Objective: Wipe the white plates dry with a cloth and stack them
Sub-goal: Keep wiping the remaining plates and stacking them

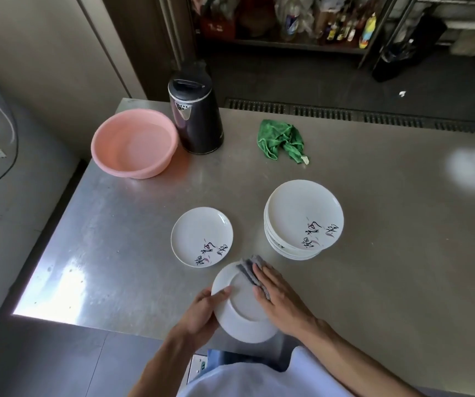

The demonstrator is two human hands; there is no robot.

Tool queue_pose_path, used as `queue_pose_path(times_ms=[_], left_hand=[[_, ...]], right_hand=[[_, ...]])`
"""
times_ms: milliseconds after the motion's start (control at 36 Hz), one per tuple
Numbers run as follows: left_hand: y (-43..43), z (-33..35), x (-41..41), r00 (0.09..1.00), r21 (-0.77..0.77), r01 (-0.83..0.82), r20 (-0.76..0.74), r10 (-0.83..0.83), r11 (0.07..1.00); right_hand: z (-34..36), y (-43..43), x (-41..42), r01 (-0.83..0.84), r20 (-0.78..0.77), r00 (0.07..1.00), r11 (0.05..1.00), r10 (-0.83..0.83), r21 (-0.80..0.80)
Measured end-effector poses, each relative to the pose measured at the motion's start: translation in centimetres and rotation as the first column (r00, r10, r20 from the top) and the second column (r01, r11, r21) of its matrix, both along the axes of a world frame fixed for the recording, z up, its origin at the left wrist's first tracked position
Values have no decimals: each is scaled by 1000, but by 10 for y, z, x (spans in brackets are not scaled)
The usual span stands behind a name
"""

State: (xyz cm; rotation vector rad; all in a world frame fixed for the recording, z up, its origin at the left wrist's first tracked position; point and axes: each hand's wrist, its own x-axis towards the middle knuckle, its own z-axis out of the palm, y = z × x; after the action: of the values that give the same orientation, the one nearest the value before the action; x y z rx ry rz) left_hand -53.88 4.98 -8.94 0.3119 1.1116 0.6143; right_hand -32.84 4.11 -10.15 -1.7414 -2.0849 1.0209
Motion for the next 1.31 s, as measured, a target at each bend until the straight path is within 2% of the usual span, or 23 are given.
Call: queue_pose_path(times_ms=[56, 222, 333, 389, 444, 500, 556, 611, 667, 694, 722, 778, 861, 917, 1056, 1111, 1194, 1306], left_hand=[[9, 4, 2, 997, -13, -78, -10, 78, 997], [41, 26, 6, 946, -63, -300, 107, 306, 952], [56, 40, 0, 920, -177, -329, 163, 357, 928], [60, 44, 0, 910, -238, -324, 187, 370, 916], [62, 50, 3, 901, -263, -331, 196, 387, 906], [63, 54, 5, 898, -247, -356, 175, 403, 901], [63, 56, 5, 928, -204, -338, 90, 361, 919], [60, 54, 6, 959, -71, -227, -188, 211, 971], [55, 48, 6, 847, 135, -88, -512, 145, 987], [53, 43, 5, 789, 220, -25, -594, 155, 975], [50, 40, 4, 773, 269, 29, -616, 149, 963], [46, 36, 0, 825, 303, 96, -557, 94, 948], [41, 36, -2, 880, 353, 108, -469, 76, 930], [42, 38, 0, 881, 370, 74, -460, 113, 926], [56, 43, 8, 908, 328, -51, -378, 181, 943], [64, 48, 16, 914, 320, -113, -338, 224, 941], [80, 54, 32, 912, 329, -162, -309, 268, 930], [99, 57, 56, 901, 342, -123, -355, 249, 932]], right_hand=[[6, -1, 2, 33, -74, 997, 999, -34, -9], [31, -1, -7, -21, -161, 985, 969, 63, 247], [42, 3, -14, -83, -60, 991, 910, 117, 405], [46, 11, -13, -94, 9, 995, 861, 104, 500], [51, 20, -12, -60, 13, 998, 836, 63, 545], [59, 28, -13, 12, -34, 999, 857, 7, 515], [64, 35, -16, 171, -147, 982, 881, -117, 441], [64, 42, -16, 373, -277, 917, 863, -287, 341], [64, 47, -13, 518, -363, 829, 829, -425, 212], [64, 49, -12, 558, -391, 790, 818, -473, 139], [65, 50, -11, 581, -413, 758, 810, -504, 80], [67, 52, -9, 600, -449, 718, 800, -532, 11], [70, 51, -5, 625, -498, 639, 773, -587, -109], [71, 49, -3, 639, -519, 582, 747, -626, -185], [68, 40, 1, 646, -539, 527, 722, -657, -247], [65, 32, 3, 651, -517, 537, 717, -666, -248], [57, 18, 3, 627, -444, 601, 737, -664, -254], [46, 4, 1, 579, -358, 675, 764, -645, -285]])
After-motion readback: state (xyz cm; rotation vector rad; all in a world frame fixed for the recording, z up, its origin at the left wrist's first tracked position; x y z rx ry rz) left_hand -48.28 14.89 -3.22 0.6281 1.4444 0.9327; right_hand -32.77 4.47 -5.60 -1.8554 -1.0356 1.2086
